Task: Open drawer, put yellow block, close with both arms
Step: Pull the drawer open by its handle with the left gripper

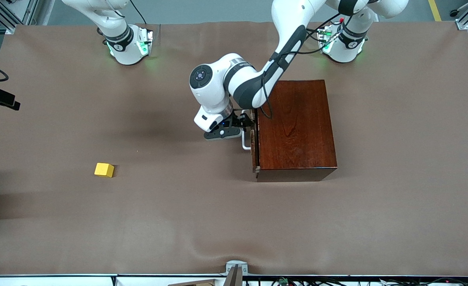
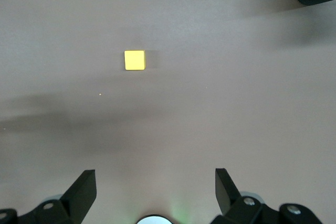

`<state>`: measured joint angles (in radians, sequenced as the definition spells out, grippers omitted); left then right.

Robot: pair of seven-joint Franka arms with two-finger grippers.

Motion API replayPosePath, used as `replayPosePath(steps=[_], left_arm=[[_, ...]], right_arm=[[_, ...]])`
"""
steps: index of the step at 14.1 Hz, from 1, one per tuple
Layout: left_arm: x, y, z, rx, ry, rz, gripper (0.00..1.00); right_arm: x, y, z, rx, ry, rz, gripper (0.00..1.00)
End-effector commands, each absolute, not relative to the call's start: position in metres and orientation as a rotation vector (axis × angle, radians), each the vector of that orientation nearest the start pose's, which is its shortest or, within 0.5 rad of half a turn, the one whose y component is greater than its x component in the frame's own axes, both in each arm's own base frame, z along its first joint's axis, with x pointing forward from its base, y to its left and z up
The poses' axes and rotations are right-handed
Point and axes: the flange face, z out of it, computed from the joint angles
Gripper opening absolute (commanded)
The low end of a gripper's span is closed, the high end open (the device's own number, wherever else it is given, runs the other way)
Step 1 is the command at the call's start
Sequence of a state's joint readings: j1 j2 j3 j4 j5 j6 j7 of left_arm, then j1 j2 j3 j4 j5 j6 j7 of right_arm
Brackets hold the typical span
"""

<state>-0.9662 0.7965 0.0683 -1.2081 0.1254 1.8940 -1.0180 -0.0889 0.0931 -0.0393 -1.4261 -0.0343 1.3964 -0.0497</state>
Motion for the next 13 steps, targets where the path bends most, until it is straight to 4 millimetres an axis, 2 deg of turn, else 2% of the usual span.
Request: replayPosePath(steps=[1,5,9,11,12,13], left_arm=[[0.456,-0.599,0.298,-2.993,-0.114,-0.165,1.0],[0.452,-0.61,0.3,-3.046,-0.18,-0.2,1.0],[0.447,-0.622,0.296,-3.095,-0.226,-0.232,1.0],[0.449,-0.625,0.296,-3.114,-0.231,-0.25,1.0],[0.448,-0.627,0.29,-3.117,-0.25,-0.249,1.0],[0.449,-0.629,0.293,-3.131,-0.263,-0.263,1.0]], right_arm=[[0.559,-0.08,0.629,-3.174,0.146,0.199,1.0],[0.559,-0.083,0.627,-3.168,0.155,0.206,1.0],[0.562,-0.09,0.613,-3.16,0.161,0.257,1.0],[0.562,-0.091,0.612,-3.159,0.166,0.259,1.0],[0.561,-0.091,0.611,-3.158,0.178,0.264,1.0],[0.562,-0.096,0.607,-3.161,0.188,0.27,1.0]])
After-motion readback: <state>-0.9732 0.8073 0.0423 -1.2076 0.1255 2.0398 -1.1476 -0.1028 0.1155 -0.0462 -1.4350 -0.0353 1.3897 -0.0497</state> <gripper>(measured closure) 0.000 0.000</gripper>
